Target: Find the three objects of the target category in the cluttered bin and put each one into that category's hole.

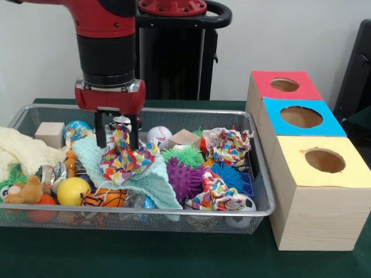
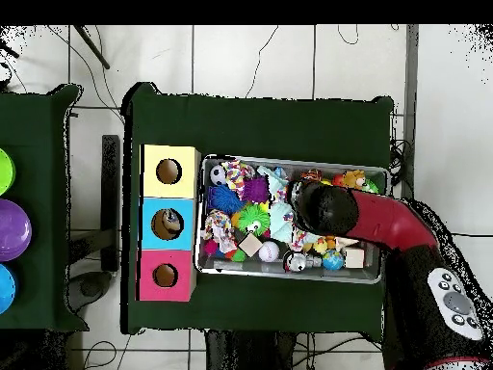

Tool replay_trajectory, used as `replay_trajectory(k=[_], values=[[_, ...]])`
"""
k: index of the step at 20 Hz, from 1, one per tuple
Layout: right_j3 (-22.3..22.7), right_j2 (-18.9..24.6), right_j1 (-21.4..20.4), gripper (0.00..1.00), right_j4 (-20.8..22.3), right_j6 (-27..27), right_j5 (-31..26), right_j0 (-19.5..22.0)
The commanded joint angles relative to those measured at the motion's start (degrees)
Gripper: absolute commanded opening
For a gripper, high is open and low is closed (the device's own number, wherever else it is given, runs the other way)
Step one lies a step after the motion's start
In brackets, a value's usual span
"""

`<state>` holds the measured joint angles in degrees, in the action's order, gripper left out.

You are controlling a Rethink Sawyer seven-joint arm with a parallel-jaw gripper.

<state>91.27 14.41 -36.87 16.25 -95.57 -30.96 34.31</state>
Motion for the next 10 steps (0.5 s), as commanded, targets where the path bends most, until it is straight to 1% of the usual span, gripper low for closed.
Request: replay_trajectory(k=[1,4,5,7,9,10], values=[[-9.6,6.7,4.3,1.0,1.8,7.3,-6.6,-1.3],[-13.2,7.6,7.7,1.0,2.2,7.1,-4.1,-1.3],[-13.9,8.0,8.4,1.0,2.5,6.7,-2.1,-1.0],[-14.6,9.3,9.0,1.0,3.5,7.3,1.3,-0.3],[-14.1,9.7,8.4,1.0,5.0,6.3,5.6,-0.3],[-13.9,10.0,8.6,1.0,5.3,6.5,6.0,-0.2]])
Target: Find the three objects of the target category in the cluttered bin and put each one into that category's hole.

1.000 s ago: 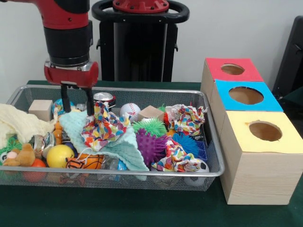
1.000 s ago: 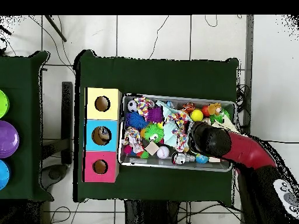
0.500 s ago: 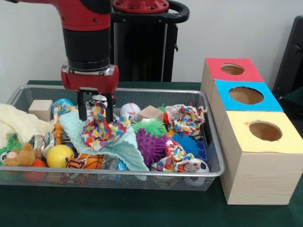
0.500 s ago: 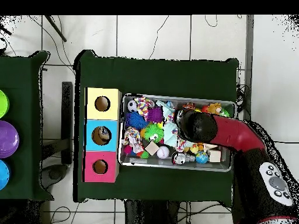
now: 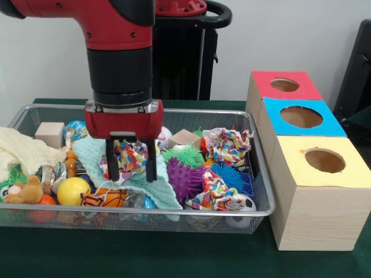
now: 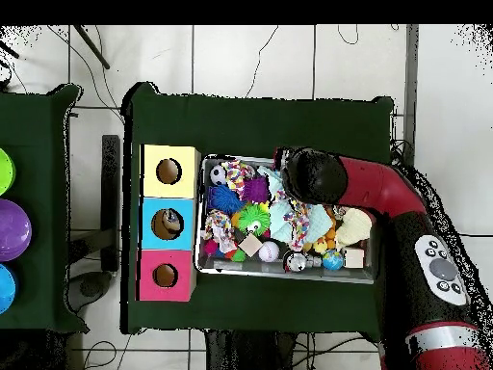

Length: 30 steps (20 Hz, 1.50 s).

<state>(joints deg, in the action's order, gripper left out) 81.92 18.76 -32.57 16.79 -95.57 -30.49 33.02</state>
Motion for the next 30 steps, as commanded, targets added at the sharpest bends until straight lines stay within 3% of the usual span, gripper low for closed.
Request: replay_trajectory(k=[1,9,30], values=[[-4.8,5.6,4.7,1.0,5.1,6.1,5.9,0.8],[-1.0,5.3,4.1,1.0,7.1,3.7,8.9,1.3],[4.2,4.1,1.0,1.0,8.6,1.8,8.9,0.6]])
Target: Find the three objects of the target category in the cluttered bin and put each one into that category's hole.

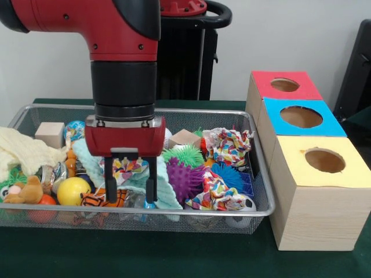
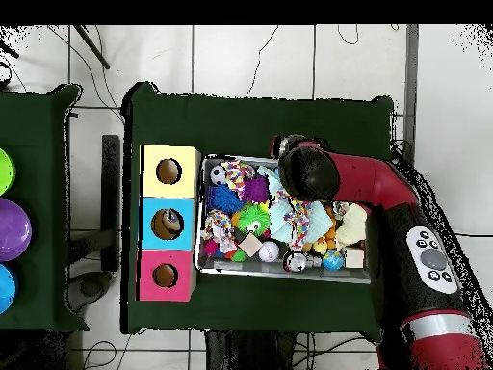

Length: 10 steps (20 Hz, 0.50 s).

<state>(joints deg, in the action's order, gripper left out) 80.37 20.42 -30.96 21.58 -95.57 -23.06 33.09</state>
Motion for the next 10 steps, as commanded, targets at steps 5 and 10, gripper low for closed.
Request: replay_trajectory(k=[5,10], values=[[6.6,1.8,-0.3,1.0,4.0,0.4,2.7,-0.1],[7.7,3.4,1.9,1.0,4.5,2.2,3.2,0.9]])
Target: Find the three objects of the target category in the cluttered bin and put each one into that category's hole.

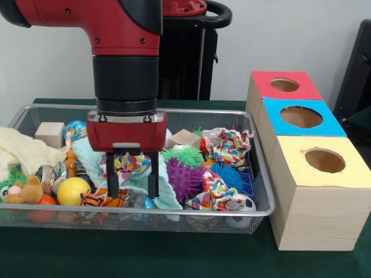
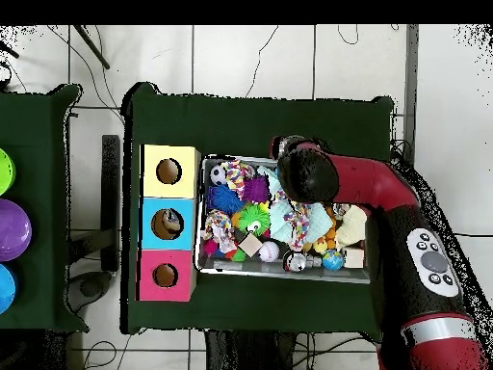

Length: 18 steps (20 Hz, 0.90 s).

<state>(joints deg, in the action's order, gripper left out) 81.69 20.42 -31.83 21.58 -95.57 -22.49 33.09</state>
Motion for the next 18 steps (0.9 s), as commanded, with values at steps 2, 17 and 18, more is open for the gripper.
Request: replay_trajectory(k=[2,17,18], values=[[6.9,3.0,3.0,1.0,4.5,1.7,2.7,0.4],[7.3,0.2,4.9,1.0,8.5,-0.8,8.9,-1.2],[7.1,0.0,4.6,1.0,8.8,-0.7,8.6,-1.3]])
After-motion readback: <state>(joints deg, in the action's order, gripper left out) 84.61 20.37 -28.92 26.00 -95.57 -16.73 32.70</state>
